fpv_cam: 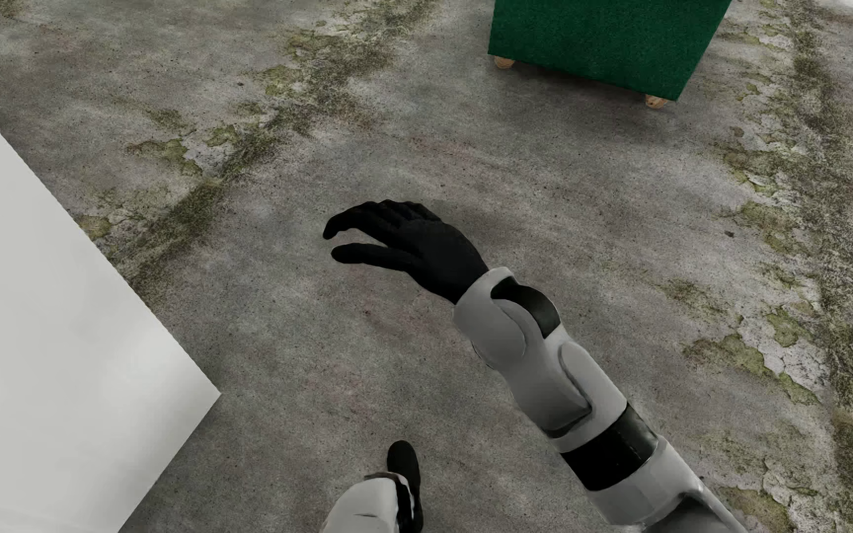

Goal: Head to the stool

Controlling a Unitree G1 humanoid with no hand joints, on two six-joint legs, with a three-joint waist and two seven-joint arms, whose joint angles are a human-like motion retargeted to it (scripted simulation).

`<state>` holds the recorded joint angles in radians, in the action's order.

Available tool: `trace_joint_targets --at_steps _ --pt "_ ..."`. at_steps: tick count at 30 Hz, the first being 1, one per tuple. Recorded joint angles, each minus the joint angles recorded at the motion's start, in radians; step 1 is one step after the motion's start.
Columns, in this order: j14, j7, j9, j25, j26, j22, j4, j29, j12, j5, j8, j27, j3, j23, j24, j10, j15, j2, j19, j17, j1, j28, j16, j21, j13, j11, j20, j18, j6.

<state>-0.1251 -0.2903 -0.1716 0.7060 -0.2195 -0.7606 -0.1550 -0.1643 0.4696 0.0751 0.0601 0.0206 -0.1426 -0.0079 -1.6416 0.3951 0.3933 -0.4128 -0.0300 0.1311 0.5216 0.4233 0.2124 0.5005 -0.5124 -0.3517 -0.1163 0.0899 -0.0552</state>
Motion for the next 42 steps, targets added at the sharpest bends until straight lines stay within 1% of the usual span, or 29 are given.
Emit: trace_joint_targets --at_steps 1,2,3,4,6,7,9,10,11,13,15,16,17,19,21,23,24,25,27,29,32,33,35,36,37,38,39,41,42 --pt "-0.013 -0.011 -0.002 -0.01 0.036 -0.018 0.019 0.018 -0.023 -0.033 0.029 -0.013 -0.004 -0.018 -0.128 0.076 -0.109 -0.004 -0.004 0.01 -0.011 0.001 0.015 -0.023 0.064 -0.084 0.06 0.034 0.019" --pt "0.035 -0.023 -0.005 -0.005 0.042 -0.015 0.045 0.037 -0.054 -0.072 0.047 -0.047 -0.006 -0.011 -0.159 0.15 -0.207 0.038 0.014 0.017 -0.021 -0.036 -0.013 -0.045 0.146 -0.251 0.042 0.07 0.041" --pt "0.095 -0.032 -0.008 0.037 0.031 -0.003 0.081 0.054 -0.091 -0.133 0.081 -0.094 -0.006 0.023 -0.094 0.183 -0.329 0.124 0.025 0.027 -0.053 -0.086 -0.074 -0.063 0.23 -0.472 -0.032 0.089 0.062" --pt "0.144 -0.034 -0.009 0.146 0.022 0.009 0.119 0.055 -0.131 -0.199 0.093 -0.149 0.0 0.091 0.047 0.186 -0.455 0.222 0.034 0.047 -0.104 -0.104 -0.147 -0.066 0.306 -0.684 -0.133 0.089 0.082" --pt "0.204 -0.022 -0.008 0.356 -0.002 0.037 0.198 0.038 -0.226 -0.297 0.079 -0.271 0.032 0.326 0.223 0.13 -0.352 0.434 -0.012 0.045 -0.234 -0.16 -0.227 -0.084 0.424 -0.98 -0.183 0.085 0.118" --pt "0.222 -0.001 -0.004 0.348 0.002 0.043 0.236 0.034 -0.275 -0.327 0.067 -0.33 0.054 0.473 0.231 0.084 -0.332 0.539 -0.019 0.013 -0.308 -0.21 -0.233 -0.152 0.485 -1.062 -0.126 0.082 0.13" --pt "0.263 0.069 0.009 0.208 0.037 0.033 0.299 0.065 -0.4 -0.355 0.05 -0.485 0.1 0.745 0.14 0.005 -0.339 0.723 -0.043 -0.041 -0.446 -0.264 -0.21 -0.408 0.607 -1.075 0.064 0.076 0.142" --pt "0.287 0.114 0.015 0.182 0.082 0.043 0.323 0.065 -0.474 -0.346 0.04 -0.505 0.12 0.836 0.096 -0.029 -0.341 0.802 -0.033 -0.032 -0.51 -0.278 -0.196 -0.495 0.675 -1.016 0.156 0.072 0.143" --pt "0.315 0.158 0.02 0.218 0.125 0.068 0.342 0.045 -0.55 -0.347 0.043 -0.494 0.136 0.875 0.071 -0.049 -0.341 0.867 -0.044 -0.006 -0.56 -0.28 -0.183 -0.495 0.755 -0.911 0.233 0.067 0.145" --pt "0.368 0.234 0.032 0.245 0.177 0.157 0.366 0.079 -0.672 -0.328 0.07 -0.39 0.156 0.842 0.126 -0.09 -0.378 0.939 -0.045 0.027 -0.646 -0.31 -0.182 -0.508 0.94 -0.532 0.311 0.058 0.149" --pt "0.397 0.269 0.045 0.191 0.185 0.261 0.368 0.099 -0.724 -0.238 0.042 -0.333 0.169 0.804 0.256 -0.137 -0.388 0.901 0.012 0.014 -0.724 -0.36 -0.173 -0.544 1.093 0.044 0.344 0.05 0.153" --pt "0.409 0.269 0.048 0.166 0.186 0.313 0.364 0.078 -0.726 -0.195 0.041 -0.306 0.172 0.802 0.328 -0.145 -0.351 0.898 0.089 0.015 -0.767 -0.375 -0.156 -0.56 1.153 0.197 0.354 0.043 0.153" --pt "0.409 0.254 0.048 0.189 0.183 0.359 0.356 0.04 -0.706 -0.16 0.083 -0.301 0.172 0.808 0.387 -0.147 -0.353 0.907 0.101 0.024 -0.81 -0.399 -0.136 -0.542 1.175 0.211 0.354 0.04 0.153" --pt "0.364 0.206 0.051 0.234 0.142 0.402 0.336 -0.011 -0.621 -0.105 0.11 -0.311 0.18 0.809 0.495 -0.099 -0.376 0.922 0.055 0.036 -0.892 -0.419 -0.11 -0.537 1.17 0.026 0.322 0.024 0.143" --pt "0.218 0.172 0.06 0.233 0.072 0.33 0.291 0.025 -0.543 -0.095 0.14 -0.324 0.201 0.766 0.544 0.023 -0.45 0.9 -0.101 -0.013 -0.922 -0.396 -0.104 -0.6 1.162 -0.125 0.313 0.009 0.118" --pt "0.051 0.137 0.059 0.184 -0.037 0.146 0.206 0.076 -0.496 -0.102 0.176 -0.308 0.213 0.731 0.515 0.393 -0.314 0.88 -0.14 -0.083 -0.806 -0.358 -0.103 -0.666 1.122 -0.28 0.315 -0.163 0.084" --pt "-0.045 0.137 0.055 0.165 -0.101 0.027 0.149 0.097 -0.491 -0.097 0.197 -0.303 0.214 0.721 0.464 0.605 -0.257 0.841 -0.131 -0.115 -0.702 -0.329 -0.098 -0.682 1.079 -0.301 0.329 -0.189 0.066" --pt "-0.014 0.139 0.052 0.17 -0.14 -0.086 0.087 0.104 -0.481 -0.089 0.212 -0.3 0.208 0.722 0.403 0.772 -0.212 0.792 -0.119 -0.129 -0.596 -0.287 -0.089 -0.672 1.017 -0.301 0.352 -0.162 0.046" --pt "0.102 0.159 0.045 0.213 -0.134 -0.175 0.018 0.116 -0.401 -0.068 0.211 -0.292 0.178 0.727 0.291 0.963 -0.151 0.678 -0.099 -0.121 -0.384 -0.248 -0.058 -0.626 0.859 -0.26 0.386 -0.106 0.015" --pt "0.123 0.164 0.04 0.235 -0.106 -0.089 -0.035 0.139 -0.248 -0.034 0.184 -0.26 0.136 0.746 0.344 0.958 -0.111 0.561 -0.082 -0.104 -0.195 -0.287 -0.054 -0.591 0.677 -0.189 0.258 -0.058 -0.005" --pt "0.165 0.087 0.032 0.242 -0.105 0.068 -0.088 0.157 -0.033 -0.002 0.127 -0.211 0.076 0.742 0.582 0.594 -0.05 0.412 -0.06 -0.072 -0.02 -0.314 -0.122 -0.518 0.409 -0.097 -0.027 -0.025 -0.023" --pt "0.133 0.015 0.031 0.242 -0.12 0.087 -0.096 0.167 0.005 0.007 0.116 -0.203 0.063 0.731 0.621 0.366 -0.032 0.364 -0.053 -0.062 -0.013 -0.321 -0.14 -0.496 0.336 -0.062 -0.079 -0.022 -0.029" --pt "0.108 0.04 0.032 0.212 -0.148 0.078 0.012 0.186 0.039 0.022 0.108 -0.181 0.046 0.69 0.571 -0.142 -0.007 0.248 -0.029 -0.054 -0.023 -0.309 -0.131 -0.475 0.238 0.039 -0.09 -0.147 -0.034" --pt "0.143 0.14 0.031 0.191 -0.14 0.053 0.066 0.196 0.035 0.022 0.111 -0.17 0.041 0.662 0.504 -0.261 0.007 0.189 -0.013 -0.05 -0.008 -0.293 -0.107 -0.472 0.214 0.076 -0.067 -0.139 -0.031" --pt "0.15 0.105 0.032 0.181 -0.141 0.02 0.079 0.216 0.019 0.024 0.132 -0.162 0.043 0.633 0.425 -0.253 0.025 0.141 -0.002 -0.043 0.002 -0.285 -0.076 -0.467 0.211 0.077 -0.046 -0.169 -0.03" --pt "0.097 0.034 0.031 0.167 -0.155 -0.01 0.074 0.236 -0.012 0.02 0.152 -0.152 0.045 0.606 0.347 -0.173 0.033 0.099 0.001 -0.038 0.003 -0.296 -0.051 -0.461 0.224 0.066 -0.031 -0.106 -0.027" --pt "0.087 -0.009 0.028 0.161 -0.174 -0.012 0.07 0.232 -0.051 0.002 0.157 -0.131 0.042 0.585 0.326 -0.086 0.008 0.063 0.007 -0.029 0.004 -0.329 -0.055 -0.444 0.248 0.03 -0.061 0.0 -0.017" --pt "0.007 -0.06 0.021 0.178 -0.218 0.066 0.063 0.247 -0.128 -0.062 0.159 -0.135 0.028 0.583 0.454 0.05 -0.157 0.06 -0.016 -0.025 -0.035 -0.422 -0.109 -0.412 0.329 -0.161 -0.219 0.058 0.018" --pt "0.053 -0.069 0.015 0.194 -0.228 0.107 0.075 0.23 -0.182 -0.111 0.162 -0.148 0.022 0.605 0.554 0.117 -0.256 0.117 0.006 -0.02 -0.049 -0.45 -0.138 -0.403 0.378 -0.356 -0.289 0.088 0.038"
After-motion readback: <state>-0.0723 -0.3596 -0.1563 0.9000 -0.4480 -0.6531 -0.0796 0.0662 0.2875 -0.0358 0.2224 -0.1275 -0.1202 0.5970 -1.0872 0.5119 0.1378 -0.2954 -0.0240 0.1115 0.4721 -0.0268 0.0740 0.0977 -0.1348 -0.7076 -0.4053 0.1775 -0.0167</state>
